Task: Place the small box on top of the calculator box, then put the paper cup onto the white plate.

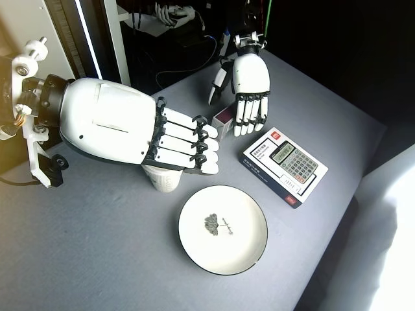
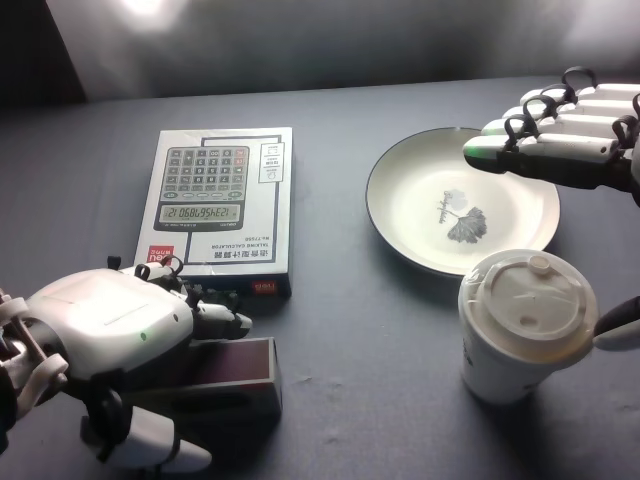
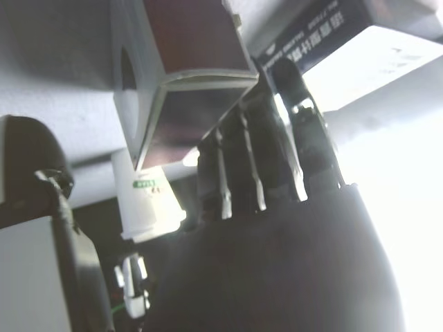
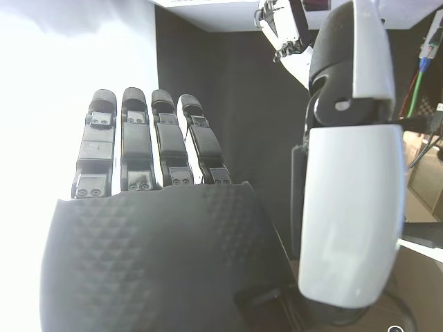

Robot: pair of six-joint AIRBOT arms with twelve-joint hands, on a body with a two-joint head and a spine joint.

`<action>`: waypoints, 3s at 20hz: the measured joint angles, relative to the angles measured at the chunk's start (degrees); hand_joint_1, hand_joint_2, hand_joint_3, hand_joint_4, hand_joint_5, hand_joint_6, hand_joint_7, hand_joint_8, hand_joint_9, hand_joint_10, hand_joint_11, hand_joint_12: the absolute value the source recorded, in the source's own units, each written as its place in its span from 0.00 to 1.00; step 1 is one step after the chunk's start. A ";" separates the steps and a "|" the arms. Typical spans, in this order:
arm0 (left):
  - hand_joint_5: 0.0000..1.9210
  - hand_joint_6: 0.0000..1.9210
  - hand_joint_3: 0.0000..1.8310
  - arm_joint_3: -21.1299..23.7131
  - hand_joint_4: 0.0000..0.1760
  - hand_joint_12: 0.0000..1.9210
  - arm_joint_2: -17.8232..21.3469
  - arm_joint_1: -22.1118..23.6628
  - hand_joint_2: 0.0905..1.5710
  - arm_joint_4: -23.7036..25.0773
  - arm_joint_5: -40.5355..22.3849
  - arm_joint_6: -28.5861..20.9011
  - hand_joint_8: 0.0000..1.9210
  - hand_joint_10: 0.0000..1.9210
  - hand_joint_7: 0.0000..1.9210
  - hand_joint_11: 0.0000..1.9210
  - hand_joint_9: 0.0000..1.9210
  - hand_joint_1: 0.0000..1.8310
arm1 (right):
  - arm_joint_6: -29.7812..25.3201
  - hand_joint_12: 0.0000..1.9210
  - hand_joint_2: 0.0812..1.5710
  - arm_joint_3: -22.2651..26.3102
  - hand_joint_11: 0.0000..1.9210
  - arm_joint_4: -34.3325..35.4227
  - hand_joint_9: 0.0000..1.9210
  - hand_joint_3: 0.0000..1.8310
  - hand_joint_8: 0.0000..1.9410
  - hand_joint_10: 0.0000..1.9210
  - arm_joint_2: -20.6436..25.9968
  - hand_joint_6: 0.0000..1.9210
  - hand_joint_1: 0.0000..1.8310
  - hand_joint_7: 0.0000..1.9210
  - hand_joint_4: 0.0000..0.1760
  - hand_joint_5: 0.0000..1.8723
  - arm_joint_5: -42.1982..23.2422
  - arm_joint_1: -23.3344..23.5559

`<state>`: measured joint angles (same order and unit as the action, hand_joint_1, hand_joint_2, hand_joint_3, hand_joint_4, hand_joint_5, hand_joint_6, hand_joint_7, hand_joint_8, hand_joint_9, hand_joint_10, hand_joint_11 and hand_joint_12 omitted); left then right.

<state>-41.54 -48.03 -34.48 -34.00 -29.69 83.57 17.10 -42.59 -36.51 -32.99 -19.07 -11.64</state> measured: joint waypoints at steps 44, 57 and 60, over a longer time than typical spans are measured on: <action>0.44 0.54 0.00 -18.93 0.00 0.65 -9.70 22.91 0.73 -5.46 17.62 10.58 0.66 0.47 0.47 0.31 0.43 0.66 | 0.00 0.00 0.58 0.00 0.00 -0.20 0.00 0.00 0.00 0.00 0.00 0.00 0.45 0.00 0.00 0.00 0.33 0.39; 0.46 0.51 0.00 -30.93 0.00 0.61 -15.74 25.16 0.71 3.63 19.87 1.49 0.61 0.42 0.50 0.34 0.47 0.67 | -0.57 0.00 0.59 0.11 0.00 -0.09 0.00 0.00 0.00 0.00 -0.39 0.00 0.44 0.00 0.00 0.00 2.58 1.07; 0.45 0.52 0.00 -31.69 0.00 0.59 -16.13 25.16 0.72 3.65 19.87 1.18 0.64 0.40 0.49 0.34 0.47 0.67 | -0.57 0.00 0.60 0.13 0.00 -0.09 0.00 0.00 0.00 0.00 -2.01 0.00 0.43 0.00 0.00 0.00 3.96 1.07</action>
<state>-73.23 -64.16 -9.32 -30.35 -9.82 84.75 16.53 -42.46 -36.60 -35.00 -15.11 -10.57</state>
